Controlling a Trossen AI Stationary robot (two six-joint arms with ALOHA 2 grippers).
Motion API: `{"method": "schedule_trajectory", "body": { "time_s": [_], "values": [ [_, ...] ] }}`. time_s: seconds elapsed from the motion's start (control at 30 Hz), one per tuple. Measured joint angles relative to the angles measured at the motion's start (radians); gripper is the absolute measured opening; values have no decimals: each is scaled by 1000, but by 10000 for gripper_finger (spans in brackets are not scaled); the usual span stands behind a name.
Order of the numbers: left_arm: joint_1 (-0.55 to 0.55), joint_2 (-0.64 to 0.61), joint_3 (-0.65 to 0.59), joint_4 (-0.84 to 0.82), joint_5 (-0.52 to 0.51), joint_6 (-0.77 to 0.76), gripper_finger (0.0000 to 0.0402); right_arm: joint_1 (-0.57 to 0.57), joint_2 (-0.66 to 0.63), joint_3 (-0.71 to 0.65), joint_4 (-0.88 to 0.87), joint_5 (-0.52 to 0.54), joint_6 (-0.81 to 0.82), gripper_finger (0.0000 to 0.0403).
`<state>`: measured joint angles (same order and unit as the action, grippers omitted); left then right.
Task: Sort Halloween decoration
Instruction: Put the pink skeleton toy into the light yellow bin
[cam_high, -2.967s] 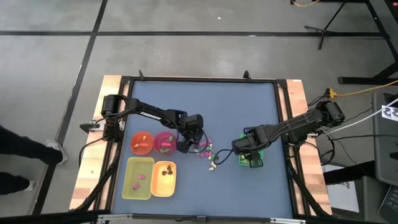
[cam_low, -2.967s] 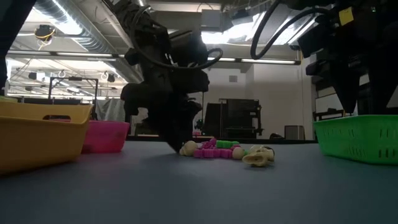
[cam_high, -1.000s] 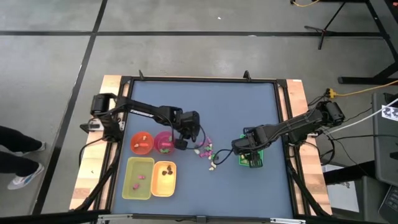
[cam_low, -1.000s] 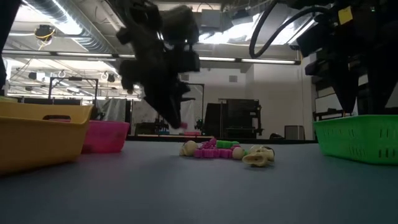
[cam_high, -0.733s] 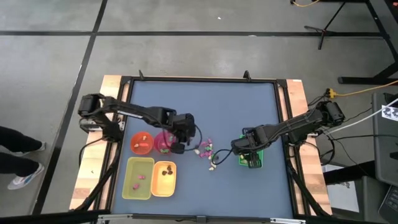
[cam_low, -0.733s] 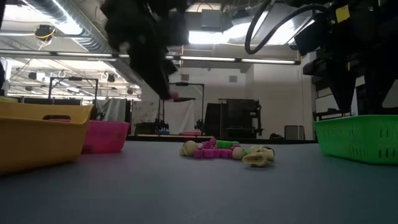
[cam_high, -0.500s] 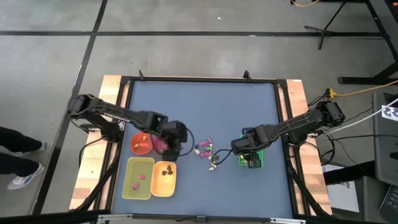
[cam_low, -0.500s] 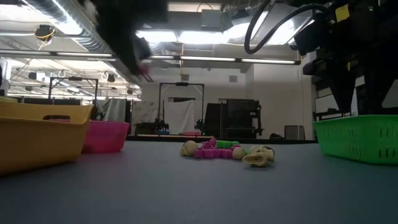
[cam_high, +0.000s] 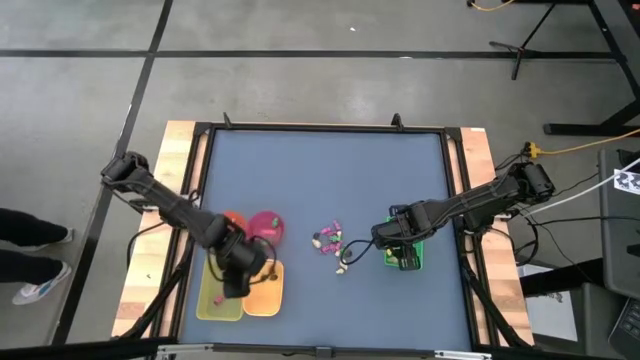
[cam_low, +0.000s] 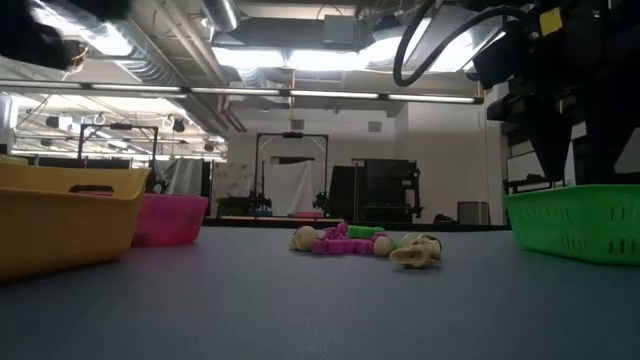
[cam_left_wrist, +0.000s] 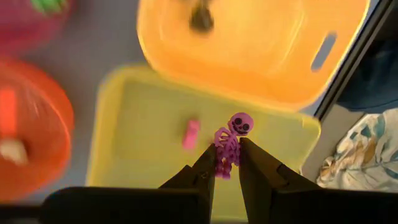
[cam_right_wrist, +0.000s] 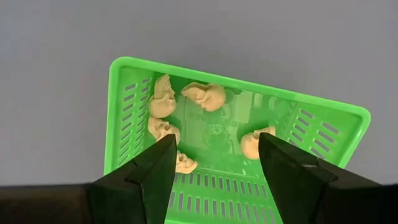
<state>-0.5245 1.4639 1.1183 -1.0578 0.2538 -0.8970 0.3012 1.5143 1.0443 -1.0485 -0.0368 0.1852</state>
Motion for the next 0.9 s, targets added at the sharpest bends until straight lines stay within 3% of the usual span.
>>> {"method": "schedule_trajectory", "body": {
  "time_s": [0.3, 0.47, 0.7, 0.9],
  "values": [
    [-178, 0, 0, -15, -8, -321, 41, 0, 0, 92, -15, 0, -45, 227],
    [-228, 0, 0, -15, -33, -478, 41, 0, 0, 131, 78, 29, -137, 227],
    [-259, 0, 0, -26, -44, -592, 41, 0, 6, 131, 244, 37, -249, 227],
    [-265, 0, 0, -52, -67, -619, 43, 0, 26, 131, 274, 37, -272, 227]
  ]
}}
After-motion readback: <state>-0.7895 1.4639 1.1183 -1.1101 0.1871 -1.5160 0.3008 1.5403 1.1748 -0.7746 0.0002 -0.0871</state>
